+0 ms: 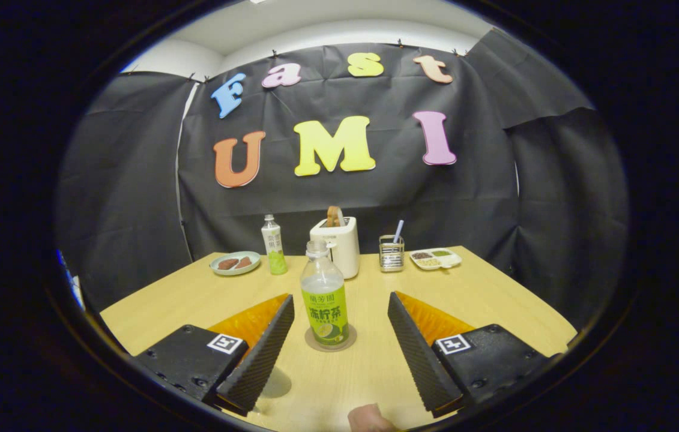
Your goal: Take the bottle from table, then pour the juice into the cup, finally place the bottle on the coaster
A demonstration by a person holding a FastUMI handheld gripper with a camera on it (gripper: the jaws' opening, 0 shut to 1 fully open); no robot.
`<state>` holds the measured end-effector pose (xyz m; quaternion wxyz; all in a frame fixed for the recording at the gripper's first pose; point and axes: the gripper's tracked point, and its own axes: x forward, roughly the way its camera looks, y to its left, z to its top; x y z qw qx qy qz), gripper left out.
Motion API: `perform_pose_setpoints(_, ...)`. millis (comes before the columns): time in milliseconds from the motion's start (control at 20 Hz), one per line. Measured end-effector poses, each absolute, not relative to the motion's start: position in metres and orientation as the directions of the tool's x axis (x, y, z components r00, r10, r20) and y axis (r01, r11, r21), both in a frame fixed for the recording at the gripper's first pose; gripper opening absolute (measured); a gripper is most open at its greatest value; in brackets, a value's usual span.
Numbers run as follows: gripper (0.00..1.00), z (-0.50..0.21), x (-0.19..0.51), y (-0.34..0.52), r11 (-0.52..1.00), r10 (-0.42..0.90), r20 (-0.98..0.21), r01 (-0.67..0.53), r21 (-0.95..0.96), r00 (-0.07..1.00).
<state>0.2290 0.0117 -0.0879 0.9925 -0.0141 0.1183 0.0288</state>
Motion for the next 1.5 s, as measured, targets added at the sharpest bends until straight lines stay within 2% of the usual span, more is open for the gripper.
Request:
perform_pose_setpoints(350,1.0,-0.078,0.176,-0.007,0.996,0.088,-0.216,-0.093,-0.012,0.972)
perform_pose_setpoints(750,1.0,-0.078,0.136,-0.035,0.999,-0.046,-0.176,0.041,-0.034,0.983)
perform_pose_setpoints(1050,1.0,-0.071,0.115,0.001,0.993,0.069,-0.136,-0.08,-0.082,0.988)
perform_pose_setpoints(1500,1.0,-0.057,0.096,0.003,0.994,0.082,-0.106,-0.089,-0.069,0.991)
